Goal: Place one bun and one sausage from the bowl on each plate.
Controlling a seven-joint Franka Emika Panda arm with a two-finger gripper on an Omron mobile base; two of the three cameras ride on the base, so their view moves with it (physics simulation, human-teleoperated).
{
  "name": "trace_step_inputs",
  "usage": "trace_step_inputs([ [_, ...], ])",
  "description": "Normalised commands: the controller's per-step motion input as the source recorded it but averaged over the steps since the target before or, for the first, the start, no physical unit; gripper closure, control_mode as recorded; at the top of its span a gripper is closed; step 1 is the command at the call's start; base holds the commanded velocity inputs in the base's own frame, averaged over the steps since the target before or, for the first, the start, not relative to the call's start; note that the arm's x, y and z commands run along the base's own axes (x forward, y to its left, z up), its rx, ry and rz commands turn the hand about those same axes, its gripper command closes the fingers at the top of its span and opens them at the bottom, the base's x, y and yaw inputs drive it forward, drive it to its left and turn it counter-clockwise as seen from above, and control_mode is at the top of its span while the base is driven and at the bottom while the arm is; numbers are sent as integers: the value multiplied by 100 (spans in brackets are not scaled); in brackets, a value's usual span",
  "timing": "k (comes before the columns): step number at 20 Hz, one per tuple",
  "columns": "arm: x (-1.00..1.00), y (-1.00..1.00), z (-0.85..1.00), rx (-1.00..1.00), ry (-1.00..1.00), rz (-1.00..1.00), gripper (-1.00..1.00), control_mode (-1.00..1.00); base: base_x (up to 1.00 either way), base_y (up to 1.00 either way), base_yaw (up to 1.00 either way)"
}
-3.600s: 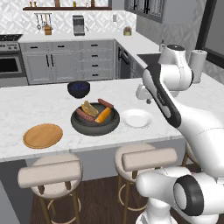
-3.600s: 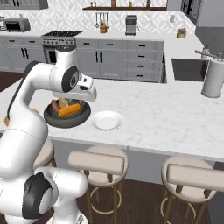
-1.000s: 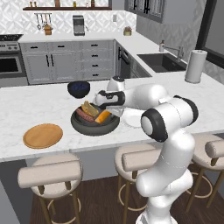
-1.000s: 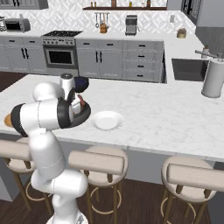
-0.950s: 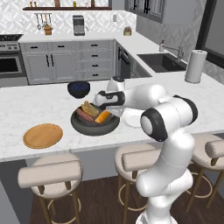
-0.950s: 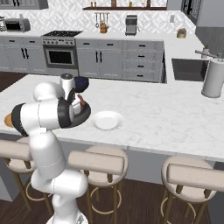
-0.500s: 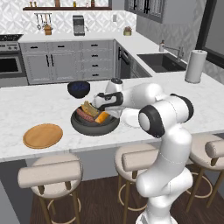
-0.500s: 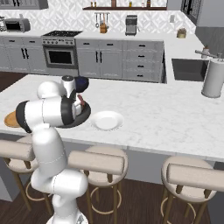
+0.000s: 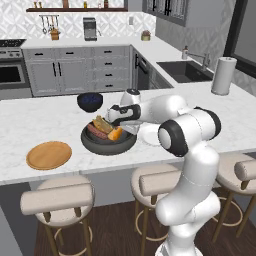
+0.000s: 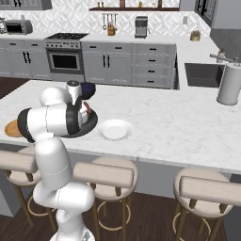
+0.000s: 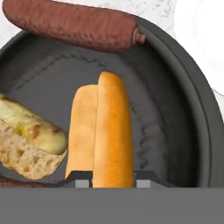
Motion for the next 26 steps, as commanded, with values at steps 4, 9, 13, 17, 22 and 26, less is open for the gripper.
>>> trace_step_inputs([
  [4,-23,0,10,0,3,0,100,-100,0,0,0],
  [9,-45,0,29,0,0,0,100,-100,0,0,0],
  [13,-49,-8,36,0,0,0,100,-100,0,0,0],
  [17,-26,-54,19,0,0,-1,100,-100,0,0,0],
  [22,-24,-97,38,0,0,0,100,-100,0,0,0],
  [26,-6,-100,32,-2,0,0,100,-100,0,0,0],
])
